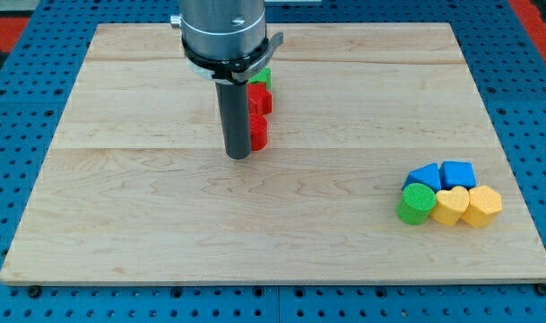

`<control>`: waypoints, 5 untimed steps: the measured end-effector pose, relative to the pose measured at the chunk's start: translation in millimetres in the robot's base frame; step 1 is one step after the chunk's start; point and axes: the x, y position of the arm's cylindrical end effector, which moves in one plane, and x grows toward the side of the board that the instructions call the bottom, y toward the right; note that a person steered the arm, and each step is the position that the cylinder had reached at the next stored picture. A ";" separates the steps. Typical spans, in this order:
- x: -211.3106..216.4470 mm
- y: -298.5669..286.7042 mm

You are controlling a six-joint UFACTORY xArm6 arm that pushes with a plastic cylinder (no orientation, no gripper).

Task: Move the red circle close to the red star

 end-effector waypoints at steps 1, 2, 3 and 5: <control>-2.9 -6.0; -2.9 -14.5; 1.6 -11.6; 0.5 5.6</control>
